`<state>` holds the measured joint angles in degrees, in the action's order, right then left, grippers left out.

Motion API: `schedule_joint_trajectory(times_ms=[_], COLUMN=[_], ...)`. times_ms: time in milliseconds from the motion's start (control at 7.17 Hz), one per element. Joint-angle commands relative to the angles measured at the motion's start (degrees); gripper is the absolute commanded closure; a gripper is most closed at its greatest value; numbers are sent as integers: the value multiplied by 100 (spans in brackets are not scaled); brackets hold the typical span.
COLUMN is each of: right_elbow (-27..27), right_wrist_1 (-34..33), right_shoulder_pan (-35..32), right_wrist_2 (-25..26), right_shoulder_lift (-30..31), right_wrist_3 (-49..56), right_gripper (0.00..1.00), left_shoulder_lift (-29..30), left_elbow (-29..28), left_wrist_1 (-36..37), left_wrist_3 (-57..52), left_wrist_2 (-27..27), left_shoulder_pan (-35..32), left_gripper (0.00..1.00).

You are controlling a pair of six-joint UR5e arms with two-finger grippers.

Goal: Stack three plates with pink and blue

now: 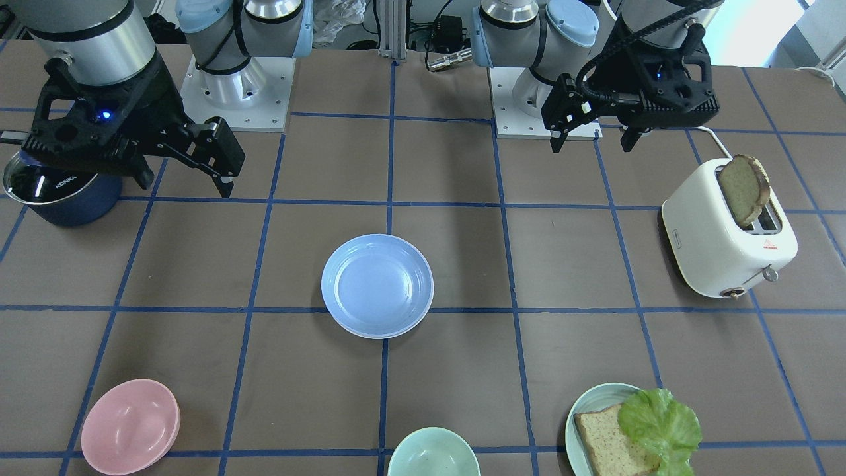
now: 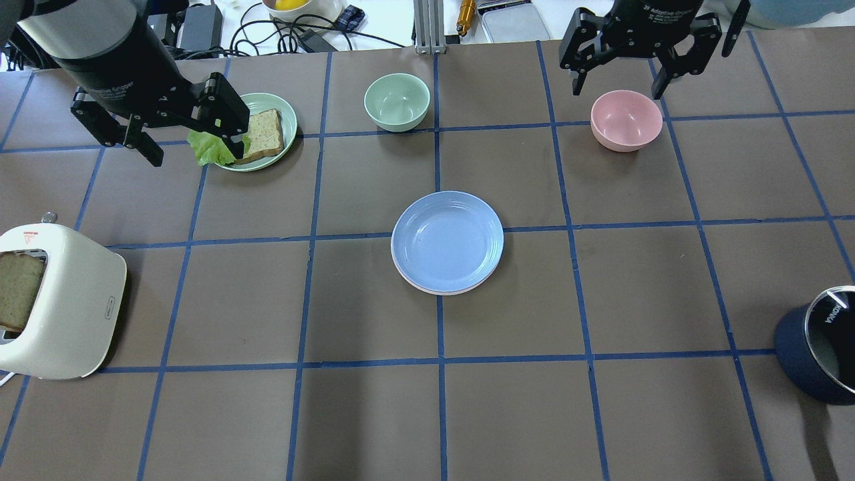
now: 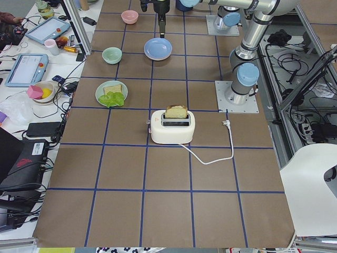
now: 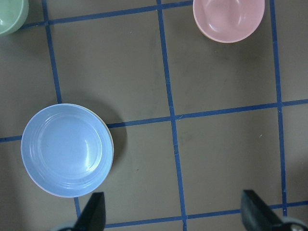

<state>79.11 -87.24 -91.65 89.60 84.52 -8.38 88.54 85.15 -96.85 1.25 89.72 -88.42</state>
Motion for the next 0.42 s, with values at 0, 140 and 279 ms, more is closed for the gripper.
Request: schedule_joint_trajectory(times_ms=[0, 140, 279], right_elbow=[140, 149, 149], right_wrist_1=[-3, -3, -3], right_shoulder_pan=[-2, -11, -11], right_wrist_2=[5, 5, 5], right_shoulder_lift=[205, 205, 205], right_wrist_3=[-5, -14, -14], right_gripper=[0, 0, 0], left_shoulder_lift=[-30, -117, -162], left_elbow=[-7, -60, -69], left_wrist_1=[0, -9, -35], left_wrist_3=[-46, -55, -55], left_wrist_2=[45, 54, 63], left_shoulder_pan=[0, 0, 0], left_gripper=[0, 0, 0])
